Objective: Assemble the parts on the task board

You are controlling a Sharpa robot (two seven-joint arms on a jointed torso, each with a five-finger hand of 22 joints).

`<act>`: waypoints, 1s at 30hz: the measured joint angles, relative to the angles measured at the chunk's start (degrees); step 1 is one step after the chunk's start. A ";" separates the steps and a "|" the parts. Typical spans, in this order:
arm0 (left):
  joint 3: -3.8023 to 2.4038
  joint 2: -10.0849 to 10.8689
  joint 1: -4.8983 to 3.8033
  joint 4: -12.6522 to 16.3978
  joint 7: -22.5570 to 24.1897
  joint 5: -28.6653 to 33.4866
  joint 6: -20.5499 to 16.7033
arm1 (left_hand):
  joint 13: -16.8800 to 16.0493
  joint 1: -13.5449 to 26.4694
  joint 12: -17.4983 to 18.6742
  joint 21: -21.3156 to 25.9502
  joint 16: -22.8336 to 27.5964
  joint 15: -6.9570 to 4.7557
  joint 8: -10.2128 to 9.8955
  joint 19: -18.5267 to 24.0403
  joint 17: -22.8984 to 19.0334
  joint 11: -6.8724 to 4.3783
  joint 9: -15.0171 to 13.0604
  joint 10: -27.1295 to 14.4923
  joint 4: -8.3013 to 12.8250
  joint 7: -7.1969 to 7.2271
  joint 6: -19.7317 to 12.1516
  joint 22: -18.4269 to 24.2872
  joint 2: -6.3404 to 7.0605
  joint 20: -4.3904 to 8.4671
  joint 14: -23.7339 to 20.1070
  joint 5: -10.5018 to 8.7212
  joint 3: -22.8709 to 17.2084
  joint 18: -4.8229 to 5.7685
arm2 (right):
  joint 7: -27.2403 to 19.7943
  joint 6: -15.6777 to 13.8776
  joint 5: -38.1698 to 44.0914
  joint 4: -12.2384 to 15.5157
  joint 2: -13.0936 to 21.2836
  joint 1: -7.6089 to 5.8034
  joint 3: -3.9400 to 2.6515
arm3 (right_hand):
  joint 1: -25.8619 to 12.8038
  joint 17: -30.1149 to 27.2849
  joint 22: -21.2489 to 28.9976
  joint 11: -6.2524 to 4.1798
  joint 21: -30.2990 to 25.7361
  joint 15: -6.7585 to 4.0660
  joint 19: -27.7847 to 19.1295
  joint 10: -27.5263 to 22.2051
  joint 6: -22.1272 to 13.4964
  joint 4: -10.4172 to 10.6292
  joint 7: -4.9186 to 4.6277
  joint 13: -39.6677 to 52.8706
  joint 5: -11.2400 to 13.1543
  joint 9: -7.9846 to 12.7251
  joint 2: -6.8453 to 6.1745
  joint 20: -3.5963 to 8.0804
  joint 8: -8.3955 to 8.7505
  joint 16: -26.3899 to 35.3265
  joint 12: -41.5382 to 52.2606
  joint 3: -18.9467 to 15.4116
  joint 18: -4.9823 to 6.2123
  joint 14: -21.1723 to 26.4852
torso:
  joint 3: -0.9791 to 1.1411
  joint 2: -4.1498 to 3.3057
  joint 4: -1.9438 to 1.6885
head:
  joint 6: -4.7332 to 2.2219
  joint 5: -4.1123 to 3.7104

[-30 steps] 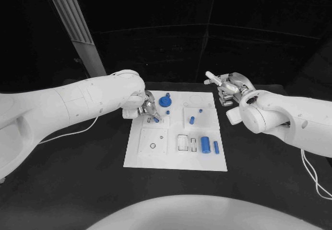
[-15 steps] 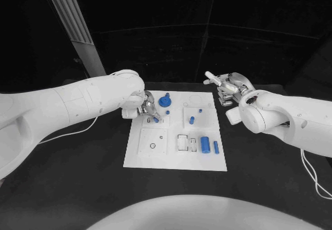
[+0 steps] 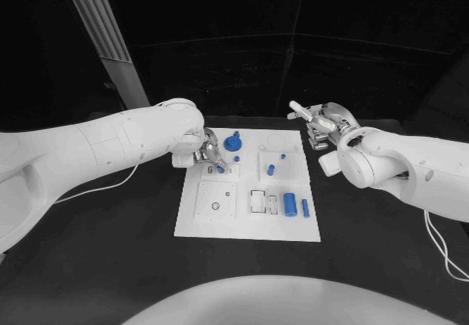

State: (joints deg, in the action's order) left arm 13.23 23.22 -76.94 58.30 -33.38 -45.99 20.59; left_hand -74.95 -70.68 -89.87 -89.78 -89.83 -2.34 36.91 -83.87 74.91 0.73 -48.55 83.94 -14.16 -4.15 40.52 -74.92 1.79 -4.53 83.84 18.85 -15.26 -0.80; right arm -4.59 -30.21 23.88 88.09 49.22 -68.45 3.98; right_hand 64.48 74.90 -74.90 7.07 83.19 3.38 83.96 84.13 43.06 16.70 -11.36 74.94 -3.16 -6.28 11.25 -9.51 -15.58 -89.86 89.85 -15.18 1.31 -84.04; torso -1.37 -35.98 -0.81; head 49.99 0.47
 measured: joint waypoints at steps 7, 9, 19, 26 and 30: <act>0.00 -0.01 0.00 -0.01 0.00 -0.02 0.01 | 0.00 0.23 0.00 0.00 0.00 0.00 0.01 0.00 0.00 0.00 0.06 0.00 -0.14 -0.22 -0.21 0.00 0.23 0.00 0.00 -0.22 0.46 0.00 | 0.02 0.01 0.00 0.00 0.00 0.00 0.00 | 0.00 0.00 0.00 0.00 0.00 0.00 0.00 0.00 0.00 0.00 0.00 0.00 0.00 0.00 0.00 0.00 0.00 0.00 0.00 0.00 0.00 0.00 | -0.01 0.00 -0.01 | 0.00 -0.03; 0.00 -0.01 0.01 -0.01 0.00 -0.03 0.00 | 0.00 -0.04 0.00 0.00 0.00 0.00 0.00 0.00 0.00 0.00 0.07 0.00 -0.13 -0.22 -0.21 0.00 -0.04 0.00 0.00 -0.22 0.45 0.00 | 0.02 0.02 0.00 0.00 0.00 0.00 0.00 | 0.00 0.02 0.00 0.00 0.00 0.00 0.00 0.00 0.00 0.00 0.00 0.00 0.00 0.00 0.00 0.00 0.00 0.00 0.00 0.00 0.00 0.00 | -0.01 0.00 -0.01 | 0.00 -0.03; -0.06 -0.10 0.01 0.12 0.12 0.08 0.01 | 0.00 -4.04 0.00 0.00 0.00 0.00 -0.33 0.00 0.00 0.00 0.23 0.00 3.44 -0.46 -0.38 0.00 -0.67 0.00 0.00 8.96 -1.69 0.00 | 0.04 0.03 0.00 -0.03 -0.03 0.00 0.01 | 0.00 0.04 0.00 0.00 0.00 0.00 0.00 0.00 0.00 0.00 0.00 0.00 0.00 0.01 0.00 0.00 0.00 0.00 0.00 0.00 0.00 0.00 | -0.01 0.00 -0.01 | 0.00 -0.03; -0.04 -0.05 0.03 0.20 0.38 0.10 -0.15 | 0.00 -4.64 0.00 0.00 0.00 0.00 -0.50 0.00 0.00 0.00 -0.05 0.00 3.45 -0.36 -0.08 0.00 -0.69 0.00 0.00 10.44 -1.70 0.00 | 0.06 0.04 0.00 -0.05 -0.06 0.00 0.01 | 0.23 0.03 0.00 0.00 0.00 0.00 0.00 0.00 0.00 -0.17 0.00 0.00 0.00 -0.06 0.23 0.00 -0.37 0.00 0.00 -0.16 0.00 0.00 | -0.01 0.01 -0.04 | 0.00 0.01; -0.03 0.00 0.06 0.25 0.52 0.10 -0.32 | 0.00 -4.76 0.00 0.00 0.00 0.00 -0.50 0.00 0.00 0.00 -0.16 0.00 3.46 -0.44 0.00 0.00 -0.81 0.00 0.00 10.68 -1.71 0.00 | 0.07 0.04 0.00 -0.07 -0.09 0.00 0.01 | 0.23 0.03 0.00 0.00 0.00 0.00 0.00 0.00 0.00 -0.17 0.00 0.00 0.00 -0.05 0.23 0.00 -0.37 0.00 0.00 -0.16 0.00 0.00 | -0.02 0.02 -0.04 | 0.00 0.01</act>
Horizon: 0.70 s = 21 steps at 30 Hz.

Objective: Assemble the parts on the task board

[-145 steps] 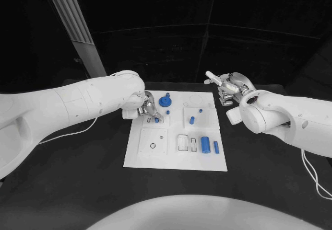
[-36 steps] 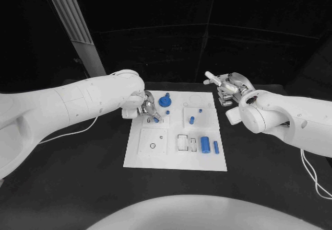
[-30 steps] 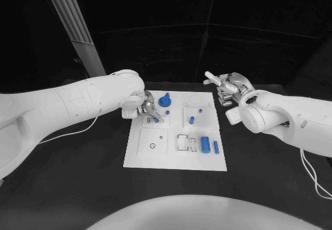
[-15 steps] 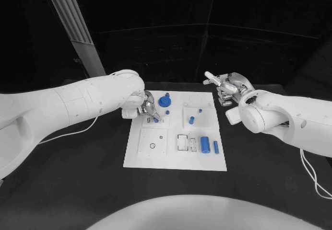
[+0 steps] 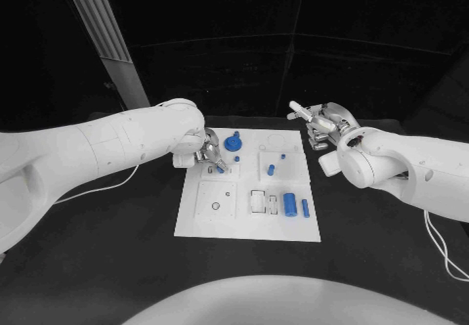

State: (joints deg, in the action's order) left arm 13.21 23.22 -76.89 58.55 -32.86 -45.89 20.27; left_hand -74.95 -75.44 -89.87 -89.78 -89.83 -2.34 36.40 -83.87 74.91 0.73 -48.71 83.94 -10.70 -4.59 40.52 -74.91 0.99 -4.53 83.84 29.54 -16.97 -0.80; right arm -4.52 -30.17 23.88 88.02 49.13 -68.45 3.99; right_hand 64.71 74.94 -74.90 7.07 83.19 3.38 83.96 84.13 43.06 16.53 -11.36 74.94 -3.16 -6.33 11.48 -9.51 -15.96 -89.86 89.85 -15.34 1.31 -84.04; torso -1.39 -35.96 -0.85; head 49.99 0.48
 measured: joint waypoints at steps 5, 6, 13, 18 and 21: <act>0.00 0.02 0.02 0.02 0.02 -0.01 -0.07 | 0.00 -0.05 0.00 0.00 0.00 0.00 0.00 0.00 0.00 0.00 0.00 0.00 0.02 0.01 -0.02 0.00 -0.05 0.00 0.00 0.00 -0.02 0.00 | 0.01 0.00 0.00 -0.01 -0.02 0.00 0.00 | 0.00 0.00 0.00 0.00 0.00 0.00 0.00 0.00 0.00 0.00 0.00 0.00 0.00 0.00 0.00 0.00 0.00 0.00 0.00 0.00 0.00 0.00 | 0.00 0.02 0.00 | 0.00 0.02; 0.00 0.02 0.02 0.02 0.02 -0.01 -0.07 | 0.00 -0.05 0.00 0.00 0.00 0.00 0.00 0.00 0.00 0.00 0.00 0.00 0.02 0.02 -0.02 0.00 -0.05 0.00 0.00 0.00 -0.03 0.00 | 0.01 0.00 0.00 -0.01 -0.03 0.00 0.00 | 0.00 -0.01 0.00 0.00 0.00 0.00 0.00 0.00 0.00 0.00 0.00 0.00 0.00 0.01 0.00 0.00 0.00 0.00 0.00 0.00 0.00 0.00 | 0.00 0.02 0.00 | 0.00 0.03; -0.01 -0.01 0.04 -0.04 -0.04 -0.01 -0.06 | 0.00 -0.05 0.00 0.00 0.00 0.00 0.23 0.00 0.00 0.00 0.00 0.00 0.03 0.02 -0.03 0.00 -0.06 0.00 0.00 -0.38 -0.03 0.00 | 0.03 0.00 0.00 -0.01 -0.05 0.00 0.01 | 0.00 -0.01 0.00 0.00 0.00 0.00 0.00 0.00 0.00 0.00 0.00 0.00 0.00 0.01 0.00 0.00 0.00 0.00 0.00 0.00 0.00 0.00 | 0.00 0.02 0.00 | 0.00 0.09; -0.02 -0.02 0.04 -0.04 -0.06 -0.01 -0.12 | 0.00 -0.05 0.00 0.00 0.00 0.00 0.23 0.00 0.00 0.00 -0.15 0.00 -0.14 0.02 -0.04 0.00 -0.06 0.00 0.00 -0.71 -0.21 0.00 | 0.04 0.00 0.00 -0.02 -0.07 0.00 0.01 | 0.00 -0.01 0.00 0.00 0.00 0.00 0.00 0.00 0.00 0.00 0.00 0.00 0.00 0.01 0.00 0.00 0.00 0.00 0.00 0.00 0.00 0.00 | 0.00 0.00 0.00 | 0.00 0.09; -0.02 -0.01 0.04 0.01 -0.09 0.00 -0.19 | 0.00 -0.05 0.00 0.00 0.00 0.00 0.25 0.00 0.00 0.00 -0.17 0.00 -0.14 0.03 -0.05 0.00 -0.06 0.00 0.00 -0.97 -0.21 0.00 | 0.05 0.00 0.00 -0.02 -0.08 0.01 0.01 | 0.00 -0.01 0.00 0.00 0.00 0.00 0.00 0.00 0.00 0.00 0.00 0.00 0.00 0.01 0.00 0.00 0.00 0.00 0.00 0.00 0.00 0.00 | 0.01 -0.01 0.01 | 0.00 0.09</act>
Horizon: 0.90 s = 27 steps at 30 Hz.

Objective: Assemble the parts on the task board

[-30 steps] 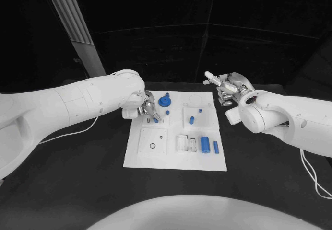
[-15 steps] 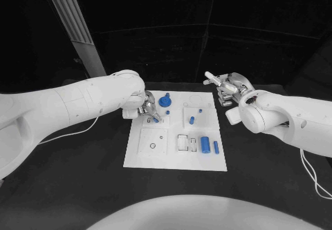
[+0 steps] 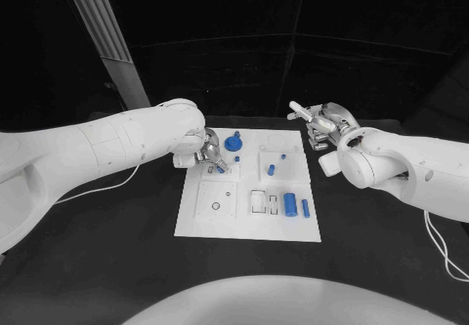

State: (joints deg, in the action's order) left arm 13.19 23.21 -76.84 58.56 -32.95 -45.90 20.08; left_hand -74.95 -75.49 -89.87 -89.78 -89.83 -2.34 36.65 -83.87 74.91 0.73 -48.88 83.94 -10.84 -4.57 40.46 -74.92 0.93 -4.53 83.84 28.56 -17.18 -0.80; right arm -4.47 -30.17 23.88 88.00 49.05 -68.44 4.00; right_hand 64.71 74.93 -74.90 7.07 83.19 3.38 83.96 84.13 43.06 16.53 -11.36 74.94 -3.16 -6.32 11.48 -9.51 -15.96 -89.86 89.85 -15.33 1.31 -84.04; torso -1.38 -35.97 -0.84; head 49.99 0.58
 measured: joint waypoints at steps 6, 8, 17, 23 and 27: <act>0.00 0.09 0.00 0.19 -0.02 -0.01 -0.21 | 0.00 0.12 0.00 0.00 0.00 0.00 0.09 0.00 0.00 0.00 0.00 0.00 0.00 -0.07 -0.11 0.00 -0.11 0.00 0.00 -0.13 0.00 0.00 | 0.02 0.01 0.00 -0.02 -0.01 0.00 0.00 | 0.00 0.00 0.00 0.00 0.00 0.00 0.00 0.00 0.00 0.00 0.00 0.00 0.00 0.00 0.00 0.00 0.00 0.00 0.00 0.00 0.01 0.00 | 0.00 -0.01 0.02 | 0.00 -0.01; 0.01 0.13 0.00 0.28 -0.02 -0.02 -0.31 | 0.00 0.24 0.00 0.00 0.00 0.00 0.10 0.00 0.00 0.00 0.00 0.00 -0.09 -0.06 -0.12 0.00 -0.23 0.00 0.00 -0.15 -0.10 0.00 | 0.02 0.01 0.00 -0.02 -0.01 0.00 0.00 | 0.00 0.00 0.00 0.00 0.00 0.00 0.00 0.00 0.00 0.00 0.00 0.00 0.00 0.00 0.00 0.00 0.00 0.00 0.00 0.00 0.00 0.00 | 0.00 -0.02 0.02 | 0.00 -0.02; 0.01 0.22 0.06 0.51 0.16 -0.01 -0.88 | 0.00 0.28 0.00 0.00 0.00 0.00 0.10 0.00 0.00 0.00 -0.21 0.00 -0.15 -0.13 -0.23 0.00 -0.19 0.00 0.00 -0.23 -0.17 0.00 | 0.06 0.03 0.00 -0.06 -0.01 0.01 0.01 | 0.00 -0.01 0.00 0.00 0.00 0.00 0.00 0.00 0.00 0.15 0.00 0.00 0.00 0.01 0.00 0.00 0.00 0.00 0.00 -0.15 0.00 0.00 | -0.01 -0.02 0.02 | 0.00 -0.15; 0.01 0.20 0.07 0.46 0.17 0.03 -0.88 | 0.00 0.30 0.00 0.00 0.00 0.00 0.21 0.00 0.00 0.00 -0.26 0.00 -0.15 -0.14 -0.24 0.00 -0.17 0.00 0.00 -0.39 -0.17 0.00 | 0.07 0.04 0.00 -0.06 -0.01 0.02 0.01 | 0.00 -0.01 0.00 0.00 0.00 0.00 0.00 0.00 0.00 0.15 0.00 0.00 0.00 0.01 0.00 0.00 0.00 0.00 0.00 -0.15 0.00 0.00 | -0.01 -0.02 0.02 | 0.00 -0.03; 0.01 0.06 0.07 0.34 0.11 0.04 -0.86 | 0.00 0.31 0.00 0.00 0.00 0.00 0.25 0.00 0.00 0.00 -0.26 0.00 -0.14 -0.14 -0.25 0.00 -0.16 0.00 0.00 -0.40 -0.17 0.00 | 0.08 0.05 0.00 -0.06 -0.02 0.02 0.01 | 0.00 -0.01 0.00 0.00 0.00 0.00 0.00 0.00 0.00 0.15 0.00 0.00 0.00 0.01 0.00 0.00 0.00 0.00 0.00 -0.14 0.00 0.00 | -0.01 -0.02 0.03 | 0.00 -0.02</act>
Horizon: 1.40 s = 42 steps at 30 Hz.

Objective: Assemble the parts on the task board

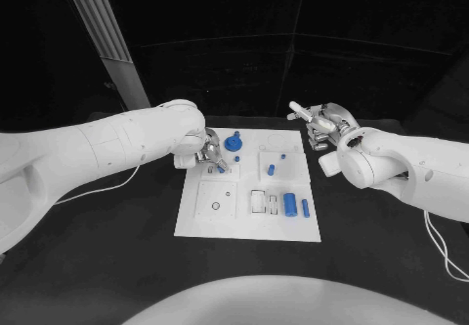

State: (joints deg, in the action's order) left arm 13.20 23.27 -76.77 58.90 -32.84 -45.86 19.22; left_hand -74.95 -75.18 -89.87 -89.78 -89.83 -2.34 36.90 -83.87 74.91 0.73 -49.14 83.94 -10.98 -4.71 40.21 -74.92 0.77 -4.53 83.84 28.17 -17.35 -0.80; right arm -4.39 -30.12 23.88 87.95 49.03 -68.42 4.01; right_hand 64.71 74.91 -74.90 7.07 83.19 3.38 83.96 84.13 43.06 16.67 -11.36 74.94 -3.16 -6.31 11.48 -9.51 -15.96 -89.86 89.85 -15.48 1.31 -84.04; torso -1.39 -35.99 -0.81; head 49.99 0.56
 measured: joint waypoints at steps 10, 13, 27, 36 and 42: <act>-0.01 -0.13 -0.01 -0.08 -0.24 -0.03 0.04 | 0.00 -0.06 0.00 0.00 0.00 0.00 0.02 0.00 0.00 0.00 0.01 0.00 -0.15 -0.09 -0.10 0.00 -0.07 0.00 0.00 -0.05 -0.16 0.00 | 0.02 0.04 0.00 0.03 -0.01 0.00 0.00 | 0.00 0.00 0.00 0.00 0.00 0.00 0.00 0.00 0.00 0.00 0.00 0.00 0.00 -0.04 0.00 0.00 0.00 0.00 0.00 0.00 0.00 0.00 | 0.00 0.00 0.03 | 0.00 0.01; -0.02 -0.14 -0.01 -0.10 -0.26 -0.02 0.05 | 0.00 -0.11 0.00 0.00 0.00 0.00 0.03 0.00 0.00 0.00 0.04 0.00 -0.15 -0.10 -0.10 0.00 -0.11 0.00 0.00 -0.08 -0.16 0.00 | 0.02 0.05 0.00 0.03 0.00 0.00 0.01 | 0.00 0.00 0.00 0.00 0.00 0.00 0.00 0.00 -0.19 0.00 0.19 0.00 0.00 -0.04 0.00 0.00 0.00 0.00 0.00 0.00 0.00 0.00 | 0.00 -0.01 0.03 | 0.00 0.01; -0.05 -0.13 0.00 -0.12 -0.31 0.05 0.14 | 0.00 -0.10 0.00 0.00 0.00 0.00 0.04 0.00 0.00 0.00 0.02 0.00 -0.15 -0.19 -0.20 0.00 -0.23 0.00 0.00 -0.22 -0.16 0.00 | 0.04 0.10 0.00 0.02 -0.04 0.01 0.01 | 0.00 -0.01 0.00 0.00 0.00 0.00 0.00 0.00 -0.19 0.00 0.19 0.00 0.00 -0.03 0.00 0.00 0.00 0.00 0.00 0.00 0.00 0.00 | -0.02 0.01 0.00 | 0.00 0.06; -0.06 -0.11 0.02 -0.11 -0.32 0.07 0.14 | 0.00 -0.11 0.00 0.00 0.00 0.00 0.04 0.00 0.00 0.00 0.00 0.00 -0.15 -0.20 -0.21 0.00 -0.25 0.00 0.00 -0.43 -0.16 0.00 | 0.04 0.11 0.00 0.01 -0.06 0.01 0.01 | 0.00 -0.01 0.00 0.00 0.00 0.00 0.00 0.00 -0.19 0.00 0.19 0.00 0.00 -0.03 0.00 0.00 0.00 0.00 0.00 0.00 0.00 0.00 | -0.01 0.02 -0.01 | 0.00 0.06; -0.07 -0.09 0.03 -0.07 -0.32 0.07 0.14 | 0.00 -0.05 0.00 0.00 0.00 0.00 0.04 0.00 0.00 0.00 -0.10 0.00 -0.15 -0.29 -0.30 0.00 -0.31 0.00 0.00 -0.45 -0.16 0.00 | 0.05 0.11 0.00 0.01 -0.06 0.02 0.01 | 0.00 -0.01 0.00 0.00 0.00 0.00 0.00 0.00 -0.19 0.00 0.19 0.00 0.00 -0.03 0.00 0.00 0.00 0.00 0.00 0.00 0.00 0.00 | -0.01 0.02 -0.01 | 0.00 0.04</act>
State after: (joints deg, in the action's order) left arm 13.13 23.18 -76.74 58.83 -33.16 -45.79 19.36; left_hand -74.95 -75.23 -89.87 -89.78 -89.83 -2.34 36.94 -83.87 74.91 0.73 -49.24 83.94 -11.13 -4.99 39.91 -74.92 0.46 -4.53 83.84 27.72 -17.51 -0.80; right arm -4.35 -30.01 23.88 87.95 48.97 -68.41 4.03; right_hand 64.71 74.91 -74.90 7.07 83.19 3.38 83.96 84.13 42.87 16.67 -11.17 74.95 -3.16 -6.34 11.48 -9.51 -15.95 -89.86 89.85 -15.48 1.31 -84.04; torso -1.40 -35.96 -0.82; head 49.99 0.60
